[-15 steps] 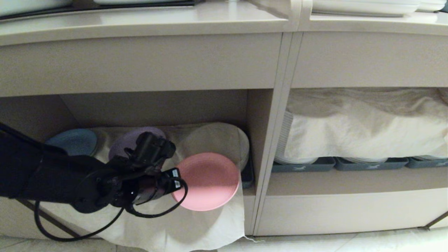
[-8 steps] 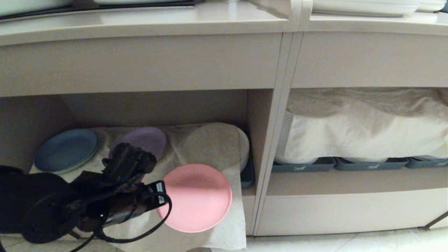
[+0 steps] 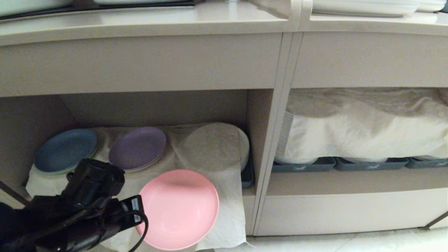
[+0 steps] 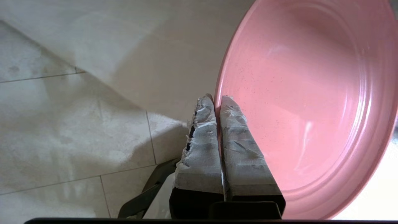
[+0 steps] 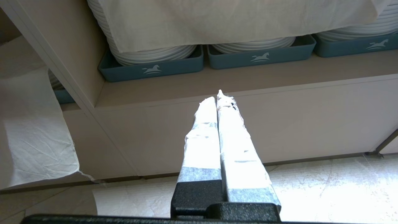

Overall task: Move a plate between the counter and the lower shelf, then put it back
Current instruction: Put the plate

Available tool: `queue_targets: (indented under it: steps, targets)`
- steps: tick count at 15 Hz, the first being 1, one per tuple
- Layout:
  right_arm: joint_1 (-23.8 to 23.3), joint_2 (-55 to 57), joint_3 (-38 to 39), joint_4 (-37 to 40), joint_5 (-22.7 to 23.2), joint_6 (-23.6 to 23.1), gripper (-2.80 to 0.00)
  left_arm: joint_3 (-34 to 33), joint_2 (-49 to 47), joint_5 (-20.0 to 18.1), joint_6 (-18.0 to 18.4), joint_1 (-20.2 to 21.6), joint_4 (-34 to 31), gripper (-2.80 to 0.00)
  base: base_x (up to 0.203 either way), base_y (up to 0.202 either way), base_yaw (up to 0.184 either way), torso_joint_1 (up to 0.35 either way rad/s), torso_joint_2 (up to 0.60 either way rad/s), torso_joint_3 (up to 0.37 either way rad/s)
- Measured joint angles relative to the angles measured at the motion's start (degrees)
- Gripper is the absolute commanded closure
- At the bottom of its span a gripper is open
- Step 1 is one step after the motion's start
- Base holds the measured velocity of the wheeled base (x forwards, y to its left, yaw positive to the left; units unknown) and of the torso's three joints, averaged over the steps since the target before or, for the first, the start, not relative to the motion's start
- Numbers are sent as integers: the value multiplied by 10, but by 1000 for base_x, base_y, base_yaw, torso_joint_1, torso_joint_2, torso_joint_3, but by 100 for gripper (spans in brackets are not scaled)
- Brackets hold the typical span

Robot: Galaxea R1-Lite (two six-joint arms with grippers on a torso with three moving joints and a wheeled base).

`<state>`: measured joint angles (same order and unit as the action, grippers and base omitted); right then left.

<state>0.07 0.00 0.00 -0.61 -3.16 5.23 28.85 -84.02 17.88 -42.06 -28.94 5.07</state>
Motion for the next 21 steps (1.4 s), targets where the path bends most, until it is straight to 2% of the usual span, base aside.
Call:
queue_targets:
  steps: [4, 7, 13, 21]
  targets:
    - [0, 0, 0, 0, 0, 0, 0, -17, 39, 0, -15, 0, -5, 0, 0, 0, 0, 0, 0, 0]
    - [0, 0, 0, 0, 0, 0, 0, -21, 65, -2, -39, 0, -50, 0, 0, 0, 0, 0, 0, 0]
    - [0, 0, 0, 0, 0, 0, 0, -26, 114, -3, -77, 1, -92, 0, 0, 0, 0, 0, 0, 0]
    - [0, 0, 0, 0, 0, 0, 0, -58, 167, -8, -80, -2, -98, 0, 0, 0, 0, 0, 0, 0]
